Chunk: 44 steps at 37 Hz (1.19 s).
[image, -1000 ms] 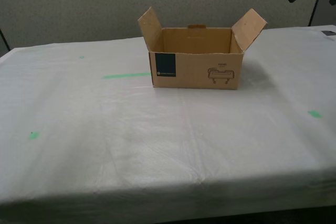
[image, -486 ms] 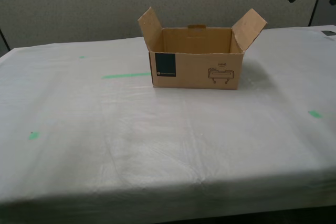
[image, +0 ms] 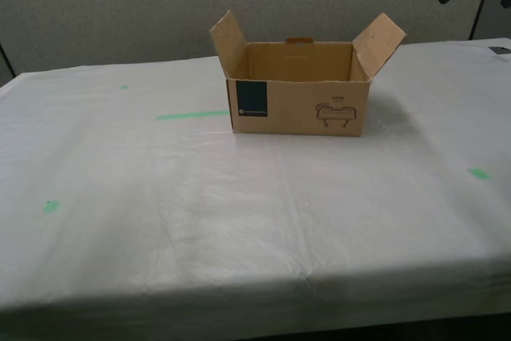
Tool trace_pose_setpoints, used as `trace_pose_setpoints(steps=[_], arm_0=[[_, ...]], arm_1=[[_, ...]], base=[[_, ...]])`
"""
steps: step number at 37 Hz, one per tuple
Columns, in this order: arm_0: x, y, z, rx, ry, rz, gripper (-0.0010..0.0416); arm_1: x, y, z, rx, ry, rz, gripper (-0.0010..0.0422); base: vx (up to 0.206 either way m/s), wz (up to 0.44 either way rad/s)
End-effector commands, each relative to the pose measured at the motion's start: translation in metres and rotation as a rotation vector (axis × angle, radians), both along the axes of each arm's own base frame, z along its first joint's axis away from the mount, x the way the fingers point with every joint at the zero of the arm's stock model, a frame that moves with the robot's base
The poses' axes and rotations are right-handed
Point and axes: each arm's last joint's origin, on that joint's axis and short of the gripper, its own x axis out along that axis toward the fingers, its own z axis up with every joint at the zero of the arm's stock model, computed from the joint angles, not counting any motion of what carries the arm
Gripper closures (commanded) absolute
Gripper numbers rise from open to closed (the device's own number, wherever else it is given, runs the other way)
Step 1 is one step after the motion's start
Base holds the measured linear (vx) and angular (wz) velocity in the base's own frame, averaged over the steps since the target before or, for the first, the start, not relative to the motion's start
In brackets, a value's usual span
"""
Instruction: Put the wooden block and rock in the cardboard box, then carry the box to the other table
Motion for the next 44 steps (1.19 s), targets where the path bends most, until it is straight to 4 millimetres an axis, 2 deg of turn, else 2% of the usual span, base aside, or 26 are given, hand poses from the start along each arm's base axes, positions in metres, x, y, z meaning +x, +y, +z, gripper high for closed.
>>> trace_pose_setpoints(steps=[1,44], arm_0=[[0.0001,-0.0001,0.0001,-0.002,-0.001,-0.005,0.0016],[0.0001,-0.0002,0.0001,-0.002,-0.001,-0.005,0.0016]], arm_1=[[0.0001,0.0000,0.0004,-0.003,-0.001,0.000,0.0023],[0.0001,0.0000,0.0004,-0.003,-0.001,0.000,0.0023]], base=[[0.000,0.000],[0.000,0.000]])
